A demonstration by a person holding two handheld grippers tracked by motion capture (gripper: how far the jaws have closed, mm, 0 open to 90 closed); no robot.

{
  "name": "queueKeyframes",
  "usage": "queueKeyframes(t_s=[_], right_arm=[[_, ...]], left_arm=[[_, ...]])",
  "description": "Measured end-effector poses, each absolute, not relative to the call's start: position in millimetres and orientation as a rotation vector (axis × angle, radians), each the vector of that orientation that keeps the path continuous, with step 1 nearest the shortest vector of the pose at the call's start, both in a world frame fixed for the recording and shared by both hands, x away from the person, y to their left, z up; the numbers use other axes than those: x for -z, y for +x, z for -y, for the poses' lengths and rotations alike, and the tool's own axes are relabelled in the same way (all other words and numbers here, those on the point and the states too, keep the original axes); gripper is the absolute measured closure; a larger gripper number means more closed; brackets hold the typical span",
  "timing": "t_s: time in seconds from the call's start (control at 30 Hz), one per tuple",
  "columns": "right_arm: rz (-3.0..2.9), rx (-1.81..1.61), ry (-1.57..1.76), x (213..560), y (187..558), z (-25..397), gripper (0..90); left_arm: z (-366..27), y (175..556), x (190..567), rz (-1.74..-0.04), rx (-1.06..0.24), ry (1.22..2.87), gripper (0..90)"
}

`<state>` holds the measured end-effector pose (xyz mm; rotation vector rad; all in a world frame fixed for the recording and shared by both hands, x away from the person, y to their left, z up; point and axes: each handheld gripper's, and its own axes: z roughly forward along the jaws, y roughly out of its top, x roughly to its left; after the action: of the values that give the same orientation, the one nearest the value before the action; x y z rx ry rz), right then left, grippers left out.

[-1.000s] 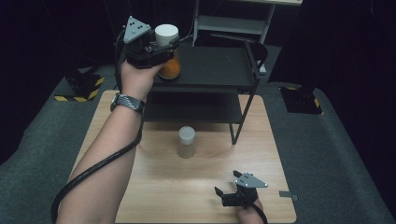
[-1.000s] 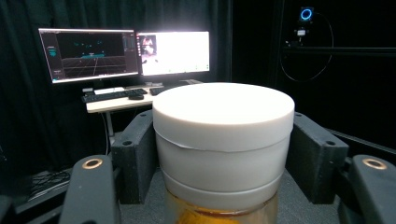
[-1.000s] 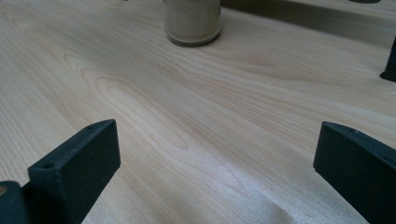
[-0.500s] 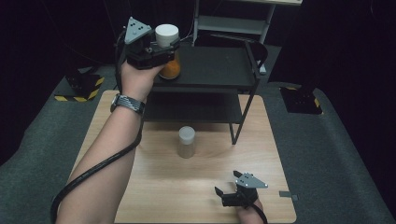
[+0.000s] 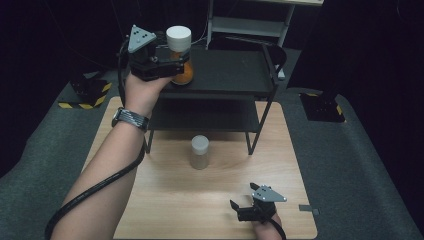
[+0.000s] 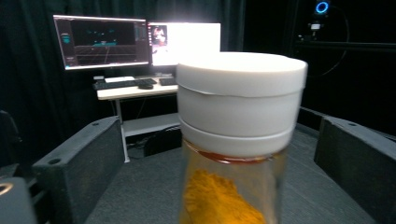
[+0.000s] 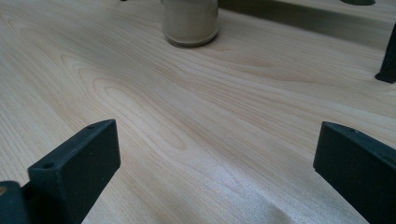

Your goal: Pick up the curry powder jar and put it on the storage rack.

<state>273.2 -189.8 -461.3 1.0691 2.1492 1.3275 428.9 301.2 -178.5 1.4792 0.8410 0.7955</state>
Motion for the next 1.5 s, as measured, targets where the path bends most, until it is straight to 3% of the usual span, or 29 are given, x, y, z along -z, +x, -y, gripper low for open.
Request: queueKeyframes(t_s=[0.6,1.5], right_arm=[[-2.146,-1.316,1.068,461,272,188,0.2],[-2.155,-1.295,1.066,459,273,185,0.2]], left_arm=[[-311,400,187,-0.828,-0.816,1.512,0.3],[-347,346,256,-0.762,-0.8,1.609,0.3]])
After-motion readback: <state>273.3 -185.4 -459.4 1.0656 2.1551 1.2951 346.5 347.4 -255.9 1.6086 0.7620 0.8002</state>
